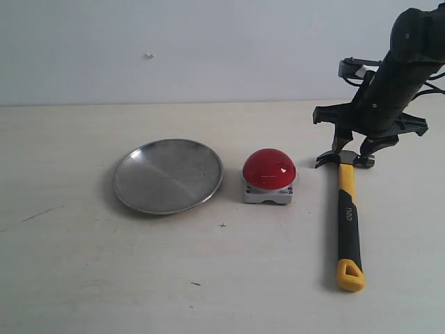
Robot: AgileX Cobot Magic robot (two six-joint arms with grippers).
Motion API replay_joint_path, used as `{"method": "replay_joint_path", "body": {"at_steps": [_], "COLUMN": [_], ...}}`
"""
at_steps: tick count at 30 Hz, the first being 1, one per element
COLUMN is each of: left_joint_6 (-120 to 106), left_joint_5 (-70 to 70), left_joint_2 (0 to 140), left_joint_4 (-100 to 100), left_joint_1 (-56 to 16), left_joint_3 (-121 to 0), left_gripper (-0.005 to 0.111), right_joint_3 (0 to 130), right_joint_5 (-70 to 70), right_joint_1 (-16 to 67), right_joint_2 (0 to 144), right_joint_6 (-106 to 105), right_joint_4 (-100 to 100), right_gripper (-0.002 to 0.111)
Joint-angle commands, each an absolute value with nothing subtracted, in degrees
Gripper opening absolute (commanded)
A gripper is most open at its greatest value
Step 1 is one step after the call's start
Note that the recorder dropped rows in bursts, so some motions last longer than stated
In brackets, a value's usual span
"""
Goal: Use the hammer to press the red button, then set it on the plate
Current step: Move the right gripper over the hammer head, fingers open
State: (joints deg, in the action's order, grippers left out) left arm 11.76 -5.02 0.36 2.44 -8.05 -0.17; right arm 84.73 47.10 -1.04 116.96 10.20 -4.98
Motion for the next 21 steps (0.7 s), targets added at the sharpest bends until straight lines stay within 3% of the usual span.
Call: {"method": "replay_joint_path", "body": {"at_steps": [1, 21], "left_joint_6": [12.17, 12.17], "left_joint_5": [-5.08, -5.08], "left_joint_2": [0.00, 0.00], "left_joint_4": [2.40, 2.40], "left_joint_1": [-7.98, -7.98], "left_joint_3": [0.00, 0.00], "left_gripper": [0.000, 0.000], "right_joint_3": [84.95, 84.95], "right_joint_5": [44.93, 41.82], "right_joint_1": [-0.96, -0.96], "right_joint_2": [116.88, 116.88], "right_joint_6": [10.50, 10.59], "right_joint_4": [-4.35, -4.35], "right_gripper": [0.050, 0.050]}}
